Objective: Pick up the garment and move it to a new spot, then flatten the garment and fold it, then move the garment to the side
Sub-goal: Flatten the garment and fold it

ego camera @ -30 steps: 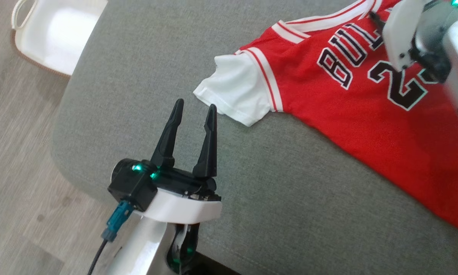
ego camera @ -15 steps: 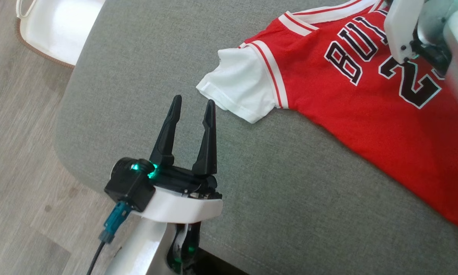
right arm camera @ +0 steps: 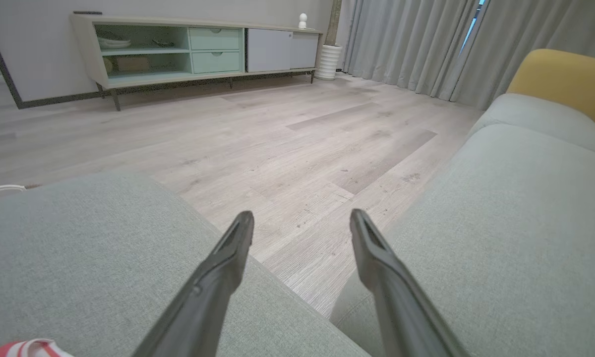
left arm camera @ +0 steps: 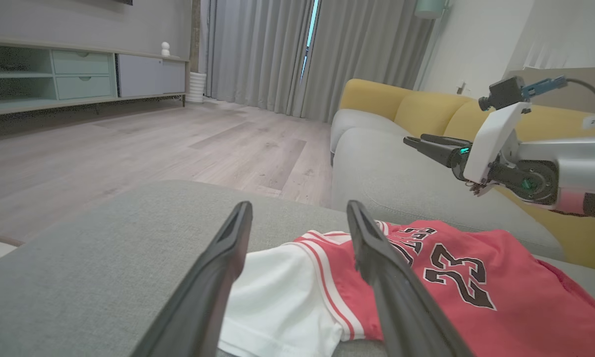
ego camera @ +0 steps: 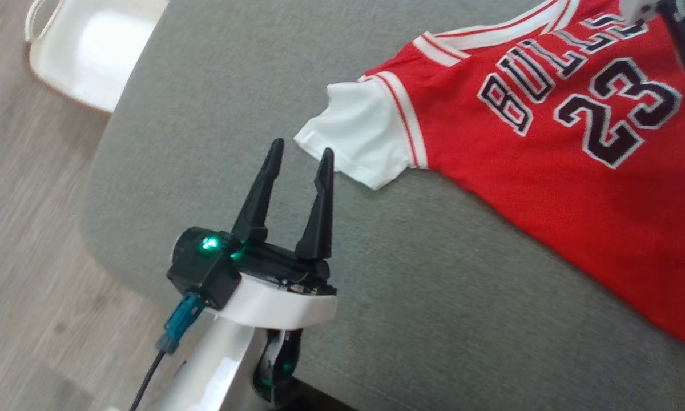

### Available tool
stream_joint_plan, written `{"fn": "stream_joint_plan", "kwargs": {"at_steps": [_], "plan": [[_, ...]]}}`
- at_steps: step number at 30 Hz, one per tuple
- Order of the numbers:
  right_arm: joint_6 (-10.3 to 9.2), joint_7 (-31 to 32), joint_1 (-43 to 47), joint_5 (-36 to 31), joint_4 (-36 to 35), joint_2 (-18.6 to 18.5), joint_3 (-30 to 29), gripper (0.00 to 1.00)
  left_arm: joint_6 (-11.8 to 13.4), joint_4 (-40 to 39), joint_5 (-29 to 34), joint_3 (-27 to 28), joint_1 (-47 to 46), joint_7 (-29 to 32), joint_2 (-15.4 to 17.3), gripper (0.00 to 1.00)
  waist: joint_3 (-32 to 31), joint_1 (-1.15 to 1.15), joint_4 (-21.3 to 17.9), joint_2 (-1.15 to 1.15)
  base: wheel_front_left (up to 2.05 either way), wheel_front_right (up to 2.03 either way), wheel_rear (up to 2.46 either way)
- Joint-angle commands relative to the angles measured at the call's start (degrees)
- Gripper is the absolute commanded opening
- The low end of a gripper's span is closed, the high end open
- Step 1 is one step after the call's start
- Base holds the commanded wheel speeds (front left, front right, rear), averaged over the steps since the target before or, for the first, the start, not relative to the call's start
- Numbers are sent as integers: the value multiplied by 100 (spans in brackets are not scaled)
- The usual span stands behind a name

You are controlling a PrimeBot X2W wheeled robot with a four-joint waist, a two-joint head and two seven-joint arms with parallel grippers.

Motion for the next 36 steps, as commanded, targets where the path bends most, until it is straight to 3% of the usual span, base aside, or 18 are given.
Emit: {"fn": "stream_joint_plan", "kwargs": {"at_steps": [1,5,8,13,18,29,31,36], "plan": [[-5,-99,76,6,-88,154,-40,100,-11,-128,86,233,-151,-29,51,100,-179,1,-235,0,0,0,0],[-5,-209,364,-28,-164,307,-292,100,-78,-34,280,495,-183,-29,51,100,-462,1,-768,0,0,0,0],[-5,-215,707,-183,-744,266,-639,100,-143,39,412,771,-168,-29,51,100,-674,1,-1211,0,0,0,0],[-5,-217,1765,-652,-1906,266,-1662,100,-273,148,692,1314,-28,-29,51,100,-1014,1,-1965,0,0,0,0],[-5,-217,3209,-1290,-3085,603,-2830,100,-396,199,940,1863,158,-29,51,100,-1264,1,-2632,0,0,0,0],[-5,-218,5942,-2393,-5102,1540,-4495,100,-580,213,1083,2409,596,-29,51,100,-1563,1,-3362,0,0,0,0],[-5,-218,6496,-2344,-5544,1586,-4635,100,-599,210,1061,2440,729,-29,51,100,-1613,1,-3435,0,0,0,0],[-5,-218,6961,-2059,-5863,1591,-4567,100,-623,216,1054,2399,838,-29,51,100,-1621,1,-3453,0,0,0,0]]}}
